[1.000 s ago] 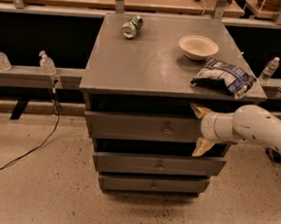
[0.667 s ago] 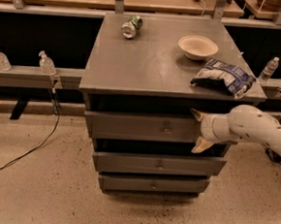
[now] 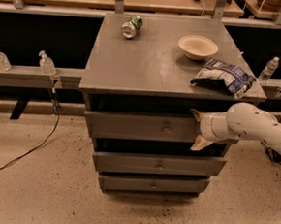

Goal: Open top drawer

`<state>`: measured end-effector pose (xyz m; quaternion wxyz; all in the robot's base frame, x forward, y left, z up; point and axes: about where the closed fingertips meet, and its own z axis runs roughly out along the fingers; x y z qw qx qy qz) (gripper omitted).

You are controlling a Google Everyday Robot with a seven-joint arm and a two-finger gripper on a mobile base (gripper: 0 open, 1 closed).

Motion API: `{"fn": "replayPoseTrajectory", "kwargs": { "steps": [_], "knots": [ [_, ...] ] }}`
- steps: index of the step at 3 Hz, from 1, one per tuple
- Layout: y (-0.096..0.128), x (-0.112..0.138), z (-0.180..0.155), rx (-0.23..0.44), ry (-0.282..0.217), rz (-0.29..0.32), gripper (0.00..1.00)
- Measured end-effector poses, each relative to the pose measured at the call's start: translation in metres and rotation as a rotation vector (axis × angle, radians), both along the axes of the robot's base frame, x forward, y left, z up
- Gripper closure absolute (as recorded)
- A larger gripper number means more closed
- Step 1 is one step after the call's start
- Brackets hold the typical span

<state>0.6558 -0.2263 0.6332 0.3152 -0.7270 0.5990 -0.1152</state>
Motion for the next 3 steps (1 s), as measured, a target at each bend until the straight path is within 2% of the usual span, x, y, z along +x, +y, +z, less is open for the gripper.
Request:
{"fn": "replayPoseTrajectory", "kwargs": {
  "steps": [1, 2, 3],
  "knots": [
    [0.0, 0.0, 0.0, 0.0, 0.0, 0.0, 0.19],
    [0.004, -0.016, -0.003, 0.01, 0.019, 0.002, 0.21],
    [0.004, -0.016, 0.0, 0.01, 0.019, 0.002, 0.23]
  ]
}}
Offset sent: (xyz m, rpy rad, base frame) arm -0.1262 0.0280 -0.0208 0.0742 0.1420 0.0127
